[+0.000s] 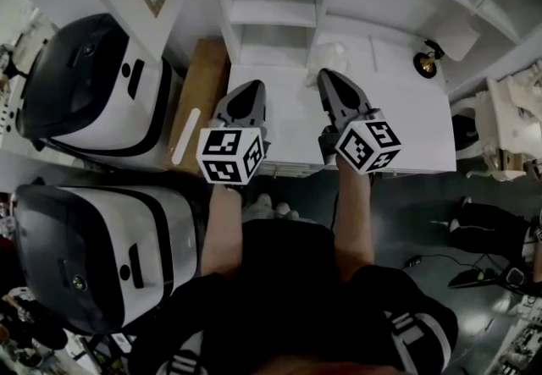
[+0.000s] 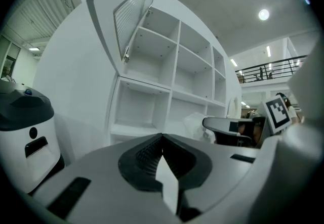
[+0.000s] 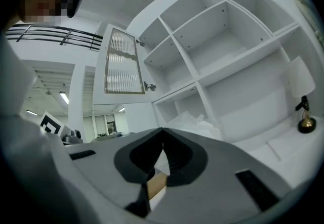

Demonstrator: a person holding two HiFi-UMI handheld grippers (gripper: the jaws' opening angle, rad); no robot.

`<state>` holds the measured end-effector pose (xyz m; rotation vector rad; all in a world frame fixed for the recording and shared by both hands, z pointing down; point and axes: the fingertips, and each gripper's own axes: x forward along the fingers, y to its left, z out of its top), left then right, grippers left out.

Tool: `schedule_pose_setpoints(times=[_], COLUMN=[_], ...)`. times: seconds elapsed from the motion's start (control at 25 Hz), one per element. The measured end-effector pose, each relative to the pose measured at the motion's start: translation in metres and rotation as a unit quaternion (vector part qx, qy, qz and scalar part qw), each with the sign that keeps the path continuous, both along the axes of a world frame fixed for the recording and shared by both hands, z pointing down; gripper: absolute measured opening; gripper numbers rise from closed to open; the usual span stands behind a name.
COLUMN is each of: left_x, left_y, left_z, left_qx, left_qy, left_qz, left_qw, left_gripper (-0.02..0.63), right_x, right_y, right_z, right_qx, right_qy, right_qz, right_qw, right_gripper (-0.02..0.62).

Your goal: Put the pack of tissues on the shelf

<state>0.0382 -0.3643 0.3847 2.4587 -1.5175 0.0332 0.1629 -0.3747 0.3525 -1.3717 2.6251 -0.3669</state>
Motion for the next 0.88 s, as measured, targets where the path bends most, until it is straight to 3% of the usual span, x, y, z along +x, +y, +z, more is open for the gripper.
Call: schedule_pose_setpoints(times=[0.52,0.76,0.88], left_x=[-0.039,-0.085,-0.1], left_y=[-0.041,-0.066,-0.071], left_z=[-0.002,-0.003,-0.005], left_qx=[0.002,0.016,0.011], left_qy=[0.013,0.001,0.001], left_qz=[0.009,-0.038,-0.039], left_qw=[0.9999,0.9992,0.9992], left_gripper=[0.011,0.011,0.011], right_x=[-0.039,-0.059,-0.071], right_y=[-0.071,-0.122,-0.149], right_z=[0.007,0.013,0.019], right_qx=[0.011,0.01,0.004], right_qy=[0.073,0.105,0.116], right_qz=[0.023,0.025,0.027], right_qw=[0.997,0.994,0.993], right_gripper=[0.02,0.02,0.02])
